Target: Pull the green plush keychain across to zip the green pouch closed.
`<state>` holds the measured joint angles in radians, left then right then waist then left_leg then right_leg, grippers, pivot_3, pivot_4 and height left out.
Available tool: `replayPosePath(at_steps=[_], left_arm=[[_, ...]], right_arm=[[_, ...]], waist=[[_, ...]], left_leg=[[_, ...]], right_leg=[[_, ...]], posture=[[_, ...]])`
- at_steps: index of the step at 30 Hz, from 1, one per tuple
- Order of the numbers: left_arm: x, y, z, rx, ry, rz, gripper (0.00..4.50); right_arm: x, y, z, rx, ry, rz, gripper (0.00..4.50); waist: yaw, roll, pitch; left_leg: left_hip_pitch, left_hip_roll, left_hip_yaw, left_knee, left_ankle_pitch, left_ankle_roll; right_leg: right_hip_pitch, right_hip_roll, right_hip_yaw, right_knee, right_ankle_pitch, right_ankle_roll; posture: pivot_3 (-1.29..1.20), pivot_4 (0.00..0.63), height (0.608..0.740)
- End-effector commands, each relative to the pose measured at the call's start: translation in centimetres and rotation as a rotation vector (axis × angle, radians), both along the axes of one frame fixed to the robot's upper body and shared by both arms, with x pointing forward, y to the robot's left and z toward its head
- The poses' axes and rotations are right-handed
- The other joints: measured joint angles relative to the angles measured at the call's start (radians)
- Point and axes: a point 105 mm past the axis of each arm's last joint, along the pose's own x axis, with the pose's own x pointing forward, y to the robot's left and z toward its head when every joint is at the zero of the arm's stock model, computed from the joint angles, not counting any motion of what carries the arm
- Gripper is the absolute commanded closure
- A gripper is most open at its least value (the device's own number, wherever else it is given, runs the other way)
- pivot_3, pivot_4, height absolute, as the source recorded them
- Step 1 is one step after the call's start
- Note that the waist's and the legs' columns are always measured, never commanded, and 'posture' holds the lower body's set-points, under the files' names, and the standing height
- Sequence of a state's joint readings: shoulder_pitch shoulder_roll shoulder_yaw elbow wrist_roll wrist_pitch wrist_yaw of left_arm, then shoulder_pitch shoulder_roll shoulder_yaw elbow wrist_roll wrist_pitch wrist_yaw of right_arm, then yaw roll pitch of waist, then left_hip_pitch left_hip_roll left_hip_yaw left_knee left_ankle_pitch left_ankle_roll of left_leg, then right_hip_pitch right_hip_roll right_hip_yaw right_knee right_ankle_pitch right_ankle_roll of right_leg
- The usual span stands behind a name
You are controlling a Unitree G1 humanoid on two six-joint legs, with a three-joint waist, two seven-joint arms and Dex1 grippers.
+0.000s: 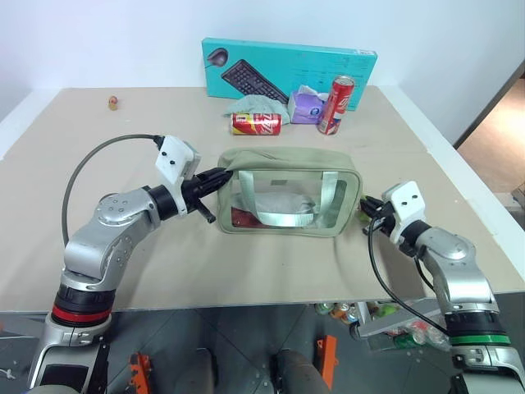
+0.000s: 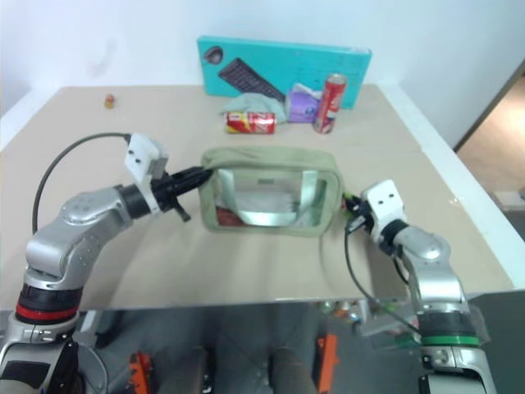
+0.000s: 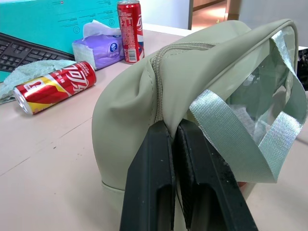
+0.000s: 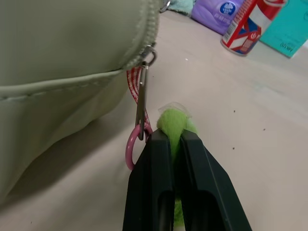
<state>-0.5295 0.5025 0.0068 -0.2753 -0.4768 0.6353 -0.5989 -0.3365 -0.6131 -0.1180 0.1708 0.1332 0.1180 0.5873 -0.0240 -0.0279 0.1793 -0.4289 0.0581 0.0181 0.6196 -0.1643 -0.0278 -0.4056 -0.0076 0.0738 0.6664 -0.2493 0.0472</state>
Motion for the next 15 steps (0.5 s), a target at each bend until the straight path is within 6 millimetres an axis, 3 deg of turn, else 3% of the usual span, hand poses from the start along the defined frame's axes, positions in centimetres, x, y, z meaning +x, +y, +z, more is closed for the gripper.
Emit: replayPosePath(at_steps=[1, 3, 8, 9, 13, 15], left_arm=[[0.3, 0.7, 0.4, 0.018, -0.030, 0.037, 4.50], [0.3, 0.6, 0.3, 0.020, -0.028, 0.036, 4.50], [-0.1, 0.7, 0.0, -0.009, 0.011, 0.003, 4.50], [-0.3, 0.7, 0.0, -0.014, 0.018, -0.014, 3.75], [-0.6, 0.9, 0.6, -0.032, 0.016, -0.046, 2.47], [-0.6, 1.4, 1.9, -0.070, -0.001, -0.061, 1.86]], right_arm=[[-0.3, 0.1, -1.7, 0.003, 0.027, -0.006, 4.45], [-0.3, 0.1, -1.5, 0.009, 0.016, -0.002, 4.45], [-0.2, -0.8, 1.5, 0.180, -0.035, 0.000, 4.45], [-0.3, -1.3, 2.5, 0.200, -0.055, 0.005, 3.80], [-0.9, -2.3, 5.4, 0.229, -0.108, 0.031, 2.52], [-1.9, -2.5, 8.6, 0.242, -0.160, 0.103, 1.84]], waist=[[0.000, 0.000, 0.000], [-0.001, 0.000, 0.000], [-0.001, 0.000, 0.000], [-0.001, 0.000, 0.000], [-0.001, 0.000, 0.000], [-0.001, 0.001, 0.001]], left_leg=[[0.000, 0.000, 0.000, 0.000, 0.000, 0.000], [0.001, 0.000, 0.000, 0.000, 0.000, 0.000], [0.001, 0.000, 0.000, 0.000, 0.000, 0.000], [0.001, 0.000, 0.000, 0.000, 0.000, 0.000], [0.000, 0.000, 0.000, 0.000, 0.000, 0.000], [-0.001, 0.000, 0.000, 0.000, 0.000, 0.000]], right_leg=[[0.000, 0.000, 0.000, 0.000, 0.000, 0.000], [0.000, 0.000, 0.000, 0.000, 0.000, 0.000], [0.001, 0.000, 0.000, 0.000, 0.000, 0.000], [0.001, 0.000, 0.000, 0.000, 0.000, 0.000], [0.000, 0.000, 0.000, 0.000, 0.000, 0.000], [-0.001, 0.000, 0.000, 0.000, 0.000, 0.000]], posture=[[0.00, 0.150, 0.740], [0.00, 0.150, 0.740], [0.00, 0.150, 0.740], [0.00, 0.150, 0.740], [0.00, 0.150, 0.740], [0.00, 0.150, 0.740]])
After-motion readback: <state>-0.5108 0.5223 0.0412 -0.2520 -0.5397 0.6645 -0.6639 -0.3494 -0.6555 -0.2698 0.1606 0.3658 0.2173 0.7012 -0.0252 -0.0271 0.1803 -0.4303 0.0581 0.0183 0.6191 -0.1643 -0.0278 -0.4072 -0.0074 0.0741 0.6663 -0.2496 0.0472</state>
